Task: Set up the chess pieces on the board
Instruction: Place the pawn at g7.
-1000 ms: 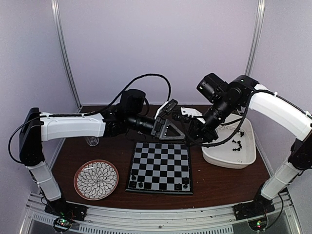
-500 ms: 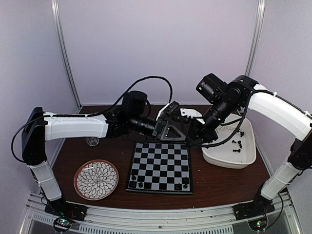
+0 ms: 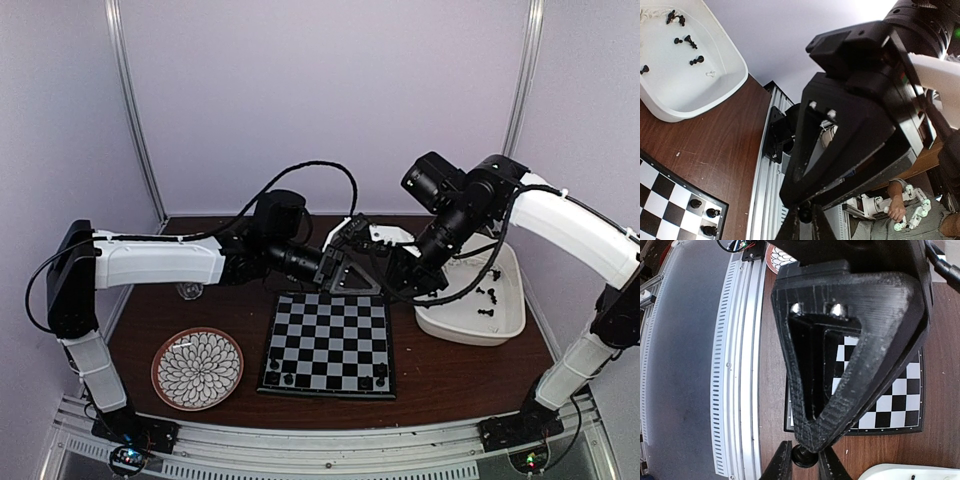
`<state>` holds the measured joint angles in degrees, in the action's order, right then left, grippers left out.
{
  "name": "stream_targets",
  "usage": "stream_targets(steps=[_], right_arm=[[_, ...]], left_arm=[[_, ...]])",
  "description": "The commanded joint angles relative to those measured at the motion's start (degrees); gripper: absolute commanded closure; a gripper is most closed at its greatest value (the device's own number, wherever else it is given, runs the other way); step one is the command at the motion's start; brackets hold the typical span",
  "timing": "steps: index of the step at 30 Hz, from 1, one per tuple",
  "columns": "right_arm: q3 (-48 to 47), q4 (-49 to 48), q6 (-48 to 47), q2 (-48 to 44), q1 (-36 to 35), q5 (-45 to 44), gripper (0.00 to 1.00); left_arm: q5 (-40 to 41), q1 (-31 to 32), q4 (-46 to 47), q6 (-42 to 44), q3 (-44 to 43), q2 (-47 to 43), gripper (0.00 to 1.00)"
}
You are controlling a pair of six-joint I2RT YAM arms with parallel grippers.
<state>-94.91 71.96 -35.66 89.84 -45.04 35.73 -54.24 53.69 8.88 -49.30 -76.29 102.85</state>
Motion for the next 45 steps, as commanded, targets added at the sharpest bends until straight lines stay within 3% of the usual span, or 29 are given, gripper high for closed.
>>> stream_targets(steps=[1, 4, 8, 11, 18, 23, 28, 36, 45], right_arm=[[-1.20, -0.15, -0.38, -0.24, -0.33, -1.20, 0.80], [-1.11, -0.31, -0.38, -0.33, -0.32, -1.50, 0.77], [-1.18, 0.22, -0.01, -1.51, 0.32, -2.70, 0.61], [-0.08, 1.02, -0.33, -4.12, 4.25, -1.19, 0.53], [7.84, -3.96, 2.95, -11.12, 19.19, 7.79, 0.51], [11.64, -6.84, 4.10, -14.19, 22.34, 5.79, 0.50], [11.55, -7.18, 3.85, -13.81, 22.88, 4.89, 0.50], [11.97, -7.54, 3.49, -13.11, 22.89, 3.67, 0.50], [12.02, -7.72, 3.40, -12.17, 22.89, 3.54, 0.50]], left_arm=[[-2.04, 0.53, 2.32, 0.83, -1.32, 0.51, 0.97], [-1.91, 0.52, 2.56, 0.80, -1.18, 0.51, 1.00], [-0.99, 0.49, 0.47, 2.45, -1.06, -0.21, 1.00], [3.44, 0.45, -10.73, 10.01, -1.83, -2.48, 1.00], [28.14, 1.67, -37.28, 29.13, -2.42, -7.90, 1.00], [46.45, 5.27, -47.45, 34.05, -0.64, -8.81, 1.00], [56.40, 6.65, -54.22, 33.79, 1.36, -8.66, 1.00], [57.30, 6.67, -58.39, 34.38, 3.52, -8.01, 1.00], [54.79, 6.69, -54.28, 34.87, 5.26, -7.02, 1.00]])
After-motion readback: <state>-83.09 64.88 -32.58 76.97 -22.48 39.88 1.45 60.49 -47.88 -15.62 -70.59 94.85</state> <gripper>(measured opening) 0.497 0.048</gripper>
